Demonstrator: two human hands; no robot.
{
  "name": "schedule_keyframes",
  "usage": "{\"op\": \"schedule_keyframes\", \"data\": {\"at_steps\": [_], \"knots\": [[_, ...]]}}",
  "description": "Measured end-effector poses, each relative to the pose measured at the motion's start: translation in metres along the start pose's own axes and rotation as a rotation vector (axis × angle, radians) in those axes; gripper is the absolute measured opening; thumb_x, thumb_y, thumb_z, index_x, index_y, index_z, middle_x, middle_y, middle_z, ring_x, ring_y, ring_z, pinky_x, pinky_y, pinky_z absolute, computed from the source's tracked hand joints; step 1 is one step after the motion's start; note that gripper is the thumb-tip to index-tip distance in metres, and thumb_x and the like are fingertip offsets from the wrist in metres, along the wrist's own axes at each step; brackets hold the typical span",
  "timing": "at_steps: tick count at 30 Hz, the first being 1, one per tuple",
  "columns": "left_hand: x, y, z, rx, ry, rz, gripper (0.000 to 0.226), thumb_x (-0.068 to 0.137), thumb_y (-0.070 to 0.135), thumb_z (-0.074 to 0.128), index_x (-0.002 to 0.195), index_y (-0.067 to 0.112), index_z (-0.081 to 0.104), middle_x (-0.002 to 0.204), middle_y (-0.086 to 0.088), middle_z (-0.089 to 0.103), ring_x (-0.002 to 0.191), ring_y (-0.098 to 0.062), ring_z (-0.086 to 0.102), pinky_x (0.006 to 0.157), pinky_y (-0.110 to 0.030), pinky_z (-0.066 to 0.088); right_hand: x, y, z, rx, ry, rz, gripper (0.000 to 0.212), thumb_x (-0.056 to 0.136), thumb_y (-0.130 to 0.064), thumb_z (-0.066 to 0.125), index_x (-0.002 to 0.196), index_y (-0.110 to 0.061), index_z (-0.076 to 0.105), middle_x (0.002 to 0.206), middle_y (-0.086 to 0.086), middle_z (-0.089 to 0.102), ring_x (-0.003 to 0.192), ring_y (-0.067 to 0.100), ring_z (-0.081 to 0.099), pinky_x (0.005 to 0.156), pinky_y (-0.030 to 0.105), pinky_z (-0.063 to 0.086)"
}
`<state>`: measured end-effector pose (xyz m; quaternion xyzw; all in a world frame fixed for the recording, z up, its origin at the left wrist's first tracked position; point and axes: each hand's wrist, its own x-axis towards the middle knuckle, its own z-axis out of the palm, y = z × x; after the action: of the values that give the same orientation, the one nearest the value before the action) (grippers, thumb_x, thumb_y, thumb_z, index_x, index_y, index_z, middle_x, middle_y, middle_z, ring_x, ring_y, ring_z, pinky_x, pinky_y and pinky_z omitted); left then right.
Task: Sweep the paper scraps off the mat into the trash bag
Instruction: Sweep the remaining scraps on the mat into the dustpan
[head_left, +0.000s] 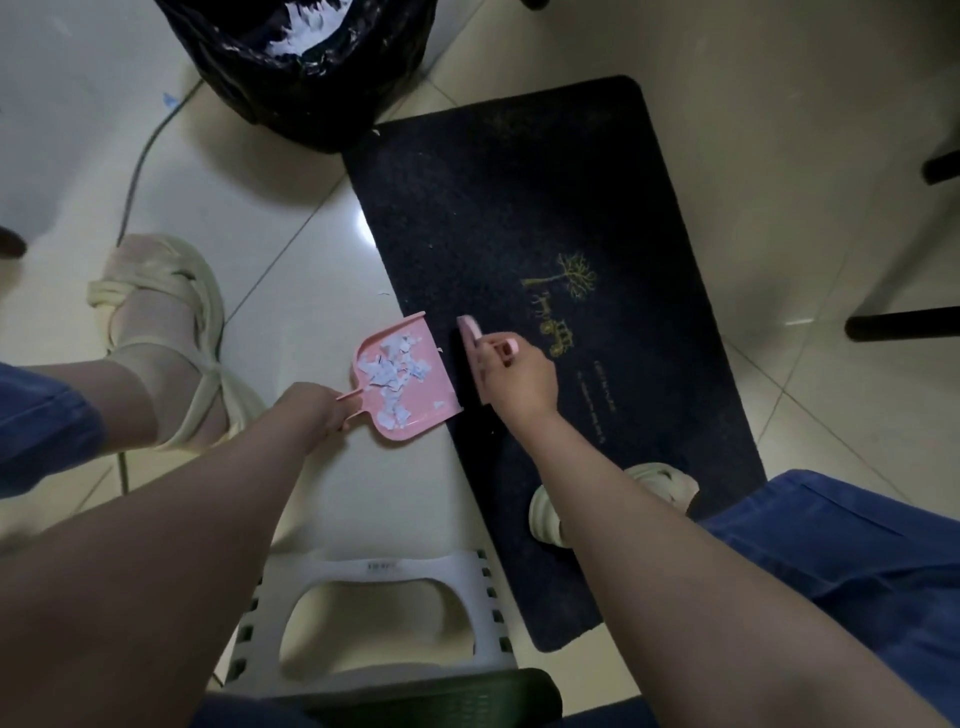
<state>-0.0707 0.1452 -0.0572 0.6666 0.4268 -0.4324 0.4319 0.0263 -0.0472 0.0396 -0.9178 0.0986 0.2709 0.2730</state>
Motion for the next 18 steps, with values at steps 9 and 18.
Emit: {"op": "schedule_keyframes", "data": {"at_steps": [9,18], "knots": [[-0.001,0.0,-0.005,0.02,-0.023,0.03,0.04,0.096,0.04,0.051,0.074,0.008,0.06,0.068,-0.012,0.05,0.068,-0.027,0.042,0.053,-0.027,0.029,0.004,-0.01,-0.014,0.031,0.032,-0.022,0.018,0.096,-0.029,0.054,0.103,-0.022,0.07,0.097,0.001,0.07,0.09,0.017,0.065,0.081,0.035,0.055],[-0.005,-0.015,-0.028,-0.297,0.07,0.05,0.031,0.091,0.033,0.062,0.107,0.007,0.068,0.061,-0.003,0.054,0.054,-0.018,0.04,0.052,-0.026,0.029,0.015,-0.045,-0.001,0.05,0.093,-0.112,0.016,0.098,-0.025,0.053,0.105,-0.026,0.067,0.097,-0.003,0.069,0.086,0.012,0.063,0.074,0.03,0.052]]}}
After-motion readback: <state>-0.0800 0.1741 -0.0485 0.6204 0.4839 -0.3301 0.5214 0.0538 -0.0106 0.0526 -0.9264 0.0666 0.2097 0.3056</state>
